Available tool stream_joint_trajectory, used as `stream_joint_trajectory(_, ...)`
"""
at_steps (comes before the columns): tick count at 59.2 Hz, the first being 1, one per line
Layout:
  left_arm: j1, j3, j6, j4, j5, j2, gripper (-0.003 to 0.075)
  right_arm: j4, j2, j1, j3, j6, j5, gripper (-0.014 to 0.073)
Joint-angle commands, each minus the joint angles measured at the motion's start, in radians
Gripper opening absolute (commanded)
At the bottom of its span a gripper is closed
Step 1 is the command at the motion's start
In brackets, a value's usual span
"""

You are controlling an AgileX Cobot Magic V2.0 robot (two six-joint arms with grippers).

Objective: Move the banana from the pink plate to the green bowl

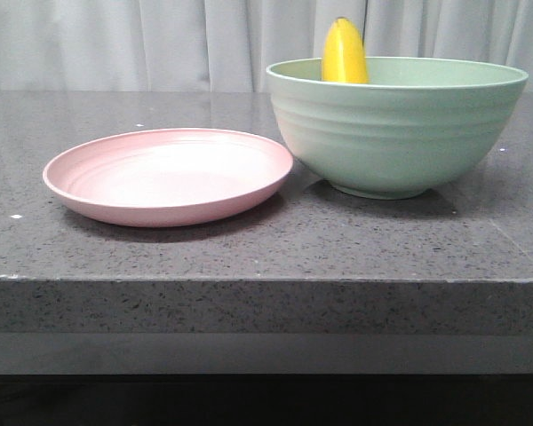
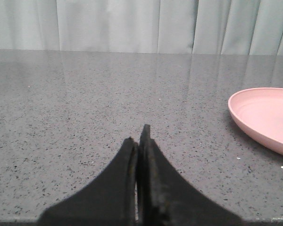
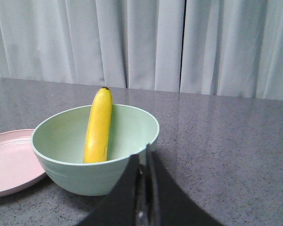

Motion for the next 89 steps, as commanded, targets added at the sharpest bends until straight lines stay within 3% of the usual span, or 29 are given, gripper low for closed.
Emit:
stream_joint_trajectory(1,0.002,0.004,0.000,-0.001,-0.090,-0.020,-0.0020,0.006,0.013,-0.008,-0.022,-0.009,-0.071,-0.0087)
stream_joint_trajectory(12,0.002,0.004,0.000,-0.001,-0.090,-0.020,-0.0020,-0.017,0.010,-0.008,0.018,0.000,-0.153,-0.0087)
stream_joint_trajectory(22,0.002,0.004,0.000,-0.001,-0.090,-0.020,-0.0020,-0.151,-0.034,-0.023,0.170,0.173,-0.310,-0.0087)
stream_joint_trajectory(39,0.002,0.004,0.000,-0.001,-0.090,-0.020,-0.0020,-0.164,-0.127,-0.050,0.413,0.227,-0.341,-0.0087)
stream_joint_trajectory(89,0.002,0.004,0.000,-0.001,-0.090,-0.020,-0.0020,-0.169,-0.127,-0.050,0.413,0.239,-0.334,-0.0087)
